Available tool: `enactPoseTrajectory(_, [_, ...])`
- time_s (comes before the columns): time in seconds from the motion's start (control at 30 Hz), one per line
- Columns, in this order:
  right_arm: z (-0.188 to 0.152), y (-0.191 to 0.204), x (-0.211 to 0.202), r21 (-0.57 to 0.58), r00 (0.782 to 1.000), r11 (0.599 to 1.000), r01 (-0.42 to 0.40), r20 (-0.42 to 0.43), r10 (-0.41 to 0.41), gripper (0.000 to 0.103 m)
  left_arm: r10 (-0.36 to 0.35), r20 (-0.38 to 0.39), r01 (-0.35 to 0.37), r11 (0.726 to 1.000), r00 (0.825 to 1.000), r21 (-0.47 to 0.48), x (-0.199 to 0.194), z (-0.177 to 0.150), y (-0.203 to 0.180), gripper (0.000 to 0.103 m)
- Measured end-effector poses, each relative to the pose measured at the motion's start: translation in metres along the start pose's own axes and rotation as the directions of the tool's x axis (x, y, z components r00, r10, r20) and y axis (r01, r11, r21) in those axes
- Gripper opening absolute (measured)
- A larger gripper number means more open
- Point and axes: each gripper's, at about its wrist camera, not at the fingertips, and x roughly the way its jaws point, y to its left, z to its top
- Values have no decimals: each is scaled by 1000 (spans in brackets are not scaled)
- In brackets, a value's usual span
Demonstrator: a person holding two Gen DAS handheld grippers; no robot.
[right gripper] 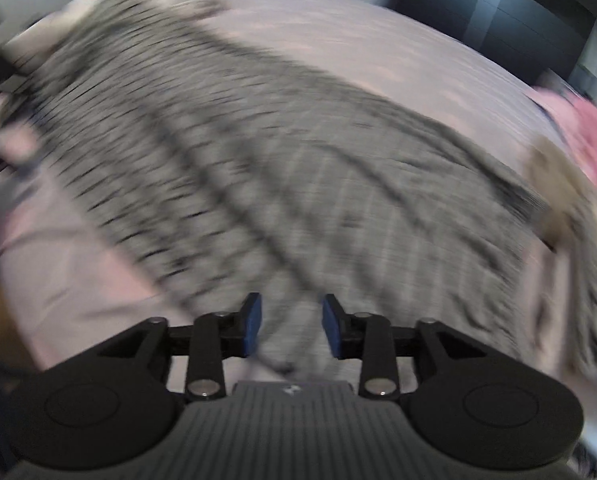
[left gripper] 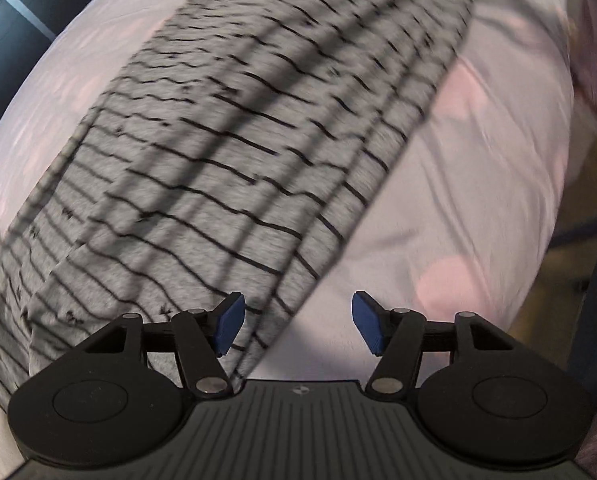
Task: Fold clothes
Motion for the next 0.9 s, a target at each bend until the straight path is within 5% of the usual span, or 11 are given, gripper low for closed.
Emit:
enactPoseTrajectory(0.13, [-2, 36, 15, -173, 1000, 985, -7, -26, 3, 43, 42, -14, -41, 998, 999, 56, 11, -2, -13, 52])
enactPoseTrajectory(0.23, [-6, 49, 29, -258, 998, 965, 35, -44, -48, 41, 7, -14, -7, 1000, 1000, 16, 8, -1, -7, 22])
enactPoseTrajectory(0.27, [-7, 51, 34, -283, 996, 957, 62, -52, -79, 39, 7, -13, -7, 1000, 1000, -1, 6, -1, -4, 5])
enactPoseTrajectory(0.3, [-9, 52, 38, -301, 992, 949, 92, -56, -114, 24, 12, -12, -12, 1000, 1000, -13, 4, -2, -1, 0])
enactPoseTrajectory(0.37, [-10, 51, 42, -315, 984, 940, 131, -73, -161, 2, 3, -3, -3, 999, 1000, -49, -3, -4, 8, 0])
enactPoseTrajectory(0.53, [-3, 42, 10, -300, 993, 952, 61, -78, -88, 1, -115, 73, 122, 987, 991, -107, -36, -11, 22, 0])
enactPoseTrajectory(0.6, [-5, 37, -8, -322, 994, 947, 9, -100, -43, 1, -219, 117, 231, 969, 969, -94, -53, -16, 24, 0])
enactPoseTrajectory(0.8, [-12, 41, -13, -419, 974, 897, -140, -223, 47, 1, -455, 64, 455, 890, 888, 15, -51, -12, 8, 0])
enactPoseTrajectory(0.83, [-14, 42, -10, -429, 969, 891, -151, -243, 47, 1, -447, 44, 446, 894, 893, 28, -47, -11, 5, 0])
enactPoseTrajectory(0.9, [-16, 43, -3, -433, 964, 887, -160, -263, 46, 1, -364, 32, 363, 932, 931, 22, -39, -10, 3, 0])
